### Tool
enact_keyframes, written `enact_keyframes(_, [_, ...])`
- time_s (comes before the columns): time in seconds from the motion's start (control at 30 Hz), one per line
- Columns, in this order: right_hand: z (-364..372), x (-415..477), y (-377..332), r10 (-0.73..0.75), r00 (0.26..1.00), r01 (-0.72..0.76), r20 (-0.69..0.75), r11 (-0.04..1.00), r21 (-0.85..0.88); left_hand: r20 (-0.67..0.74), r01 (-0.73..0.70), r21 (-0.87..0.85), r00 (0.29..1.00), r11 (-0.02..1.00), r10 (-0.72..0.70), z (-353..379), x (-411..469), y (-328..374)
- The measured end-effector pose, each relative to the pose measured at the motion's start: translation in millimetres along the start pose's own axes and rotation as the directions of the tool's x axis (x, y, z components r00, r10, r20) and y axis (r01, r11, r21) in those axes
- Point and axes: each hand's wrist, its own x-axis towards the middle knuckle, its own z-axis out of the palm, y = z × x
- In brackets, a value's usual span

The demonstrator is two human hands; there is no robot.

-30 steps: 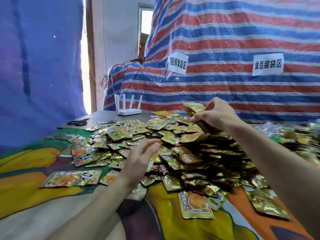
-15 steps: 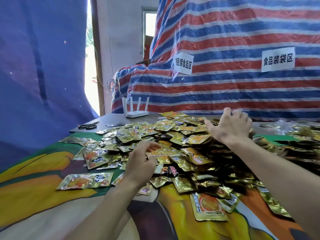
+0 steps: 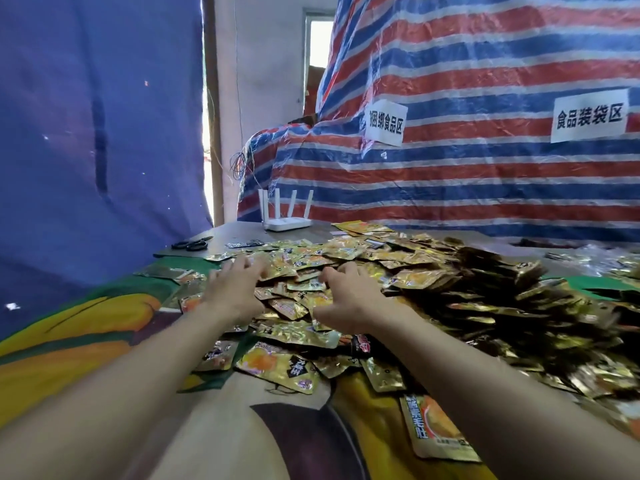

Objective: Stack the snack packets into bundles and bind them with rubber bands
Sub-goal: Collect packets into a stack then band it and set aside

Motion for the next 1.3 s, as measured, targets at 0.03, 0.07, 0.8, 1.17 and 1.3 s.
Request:
enact_keyframes(0.03, [3, 5, 2, 0.055, 0.997, -0.056, 0.045, 0.998, 0.009, 0.062, 0.001, 0.078, 0.998, 0.997, -0.006, 4, 6, -3])
enact_keyframes(0.07, [5, 9, 4, 0.107, 0.99, -0.111, 0.09, 0.993, 0.042, 0.109, -0.01, 0.121, 0.994, 0.993, -0.004, 9, 12, -4])
enact_keyframes(0.8, [25, 2, -5, 0.13, 0.981, -0.129, -0.144, 0.992, 0.018, -0.227, -0.167, 0.109, 0.955, 0.98, 0.188, 32, 16, 17])
enact_keyframes(1.17, [-2, -14, 2, 0.258, 0.928, -0.123, -0.269, 0.893, 0.433, -0.3, -0.049, -0.743, 0.916, 0.667, -0.267, -30, -8, 28])
enact_keyframes(1.3, [-19, -27, -2, 0.26, 0.895, 0.007, -0.362, 0.804, 0.594, -0.023, 0.077, -0.976, 0.895, 0.205, -0.446, -40, -15, 32])
